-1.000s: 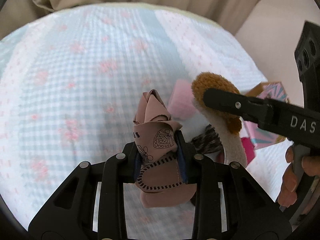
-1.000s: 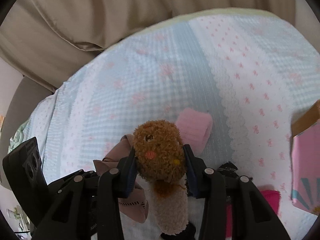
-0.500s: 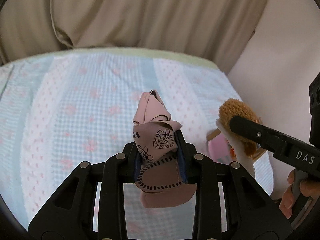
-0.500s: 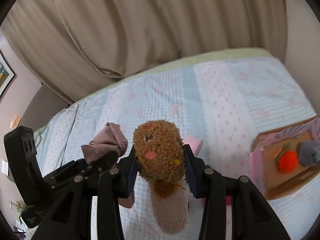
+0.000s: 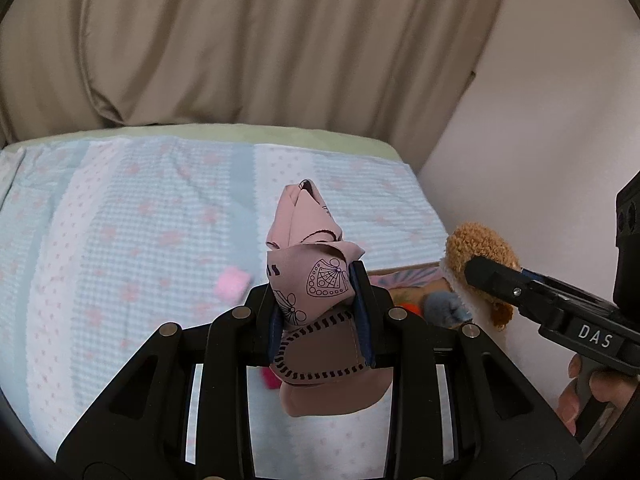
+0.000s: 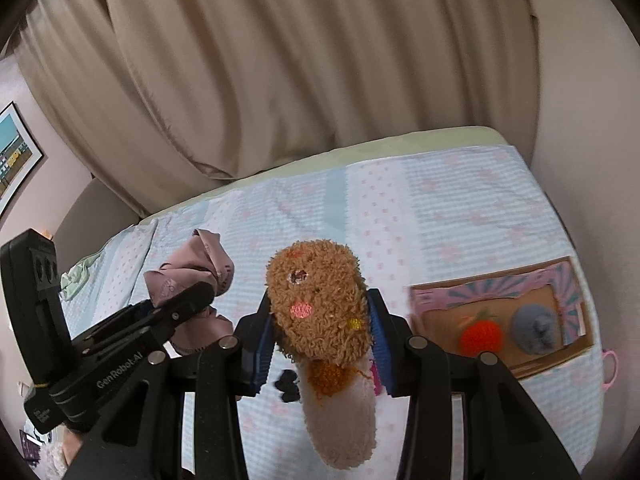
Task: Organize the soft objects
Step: 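Carry the pink slipper and brown plush dog into the box and release both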
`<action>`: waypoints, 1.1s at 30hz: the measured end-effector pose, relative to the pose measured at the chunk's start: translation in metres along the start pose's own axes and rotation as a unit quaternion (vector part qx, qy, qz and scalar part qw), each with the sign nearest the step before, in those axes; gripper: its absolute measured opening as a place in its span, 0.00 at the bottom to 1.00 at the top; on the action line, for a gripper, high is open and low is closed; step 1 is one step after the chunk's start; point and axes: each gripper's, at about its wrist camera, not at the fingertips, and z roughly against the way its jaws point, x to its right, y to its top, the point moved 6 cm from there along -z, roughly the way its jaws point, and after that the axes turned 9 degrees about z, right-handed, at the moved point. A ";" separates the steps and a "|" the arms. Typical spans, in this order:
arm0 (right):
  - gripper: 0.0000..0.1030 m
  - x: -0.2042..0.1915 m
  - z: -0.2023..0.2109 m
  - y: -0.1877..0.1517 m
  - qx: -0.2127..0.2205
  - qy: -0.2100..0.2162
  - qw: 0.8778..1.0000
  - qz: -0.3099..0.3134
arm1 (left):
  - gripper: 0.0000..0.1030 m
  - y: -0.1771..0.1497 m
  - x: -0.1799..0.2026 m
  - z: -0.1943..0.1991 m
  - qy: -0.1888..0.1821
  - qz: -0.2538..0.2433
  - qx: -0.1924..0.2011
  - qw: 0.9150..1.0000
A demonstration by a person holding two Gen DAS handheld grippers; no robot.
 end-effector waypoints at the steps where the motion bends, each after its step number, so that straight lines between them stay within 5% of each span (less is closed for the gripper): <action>1: 0.38 0.011 0.003 -0.001 0.001 -0.001 1.000 -0.004 | 0.26 -0.002 0.012 -0.005 -0.001 0.000 -0.002 1.000; 9: 0.38 0.106 0.016 -0.007 -0.005 -0.020 0.999 -0.034 | 0.26 -0.020 0.087 -0.060 -0.011 0.006 -0.023 1.000; 17: 0.38 0.181 -0.015 -0.024 -0.046 -0.027 0.996 -0.074 | 0.26 -0.055 0.128 -0.142 -0.003 0.007 -0.089 0.996; 26: 0.38 0.239 -0.089 -0.052 -0.115 -0.039 0.986 -0.117 | 0.26 -0.097 0.125 -0.241 0.020 -0.017 -0.176 0.984; 33: 0.38 0.261 -0.145 -0.074 -0.168 -0.041 0.975 -0.141 | 0.26 -0.132 0.111 -0.295 0.048 -0.026 -0.251 0.966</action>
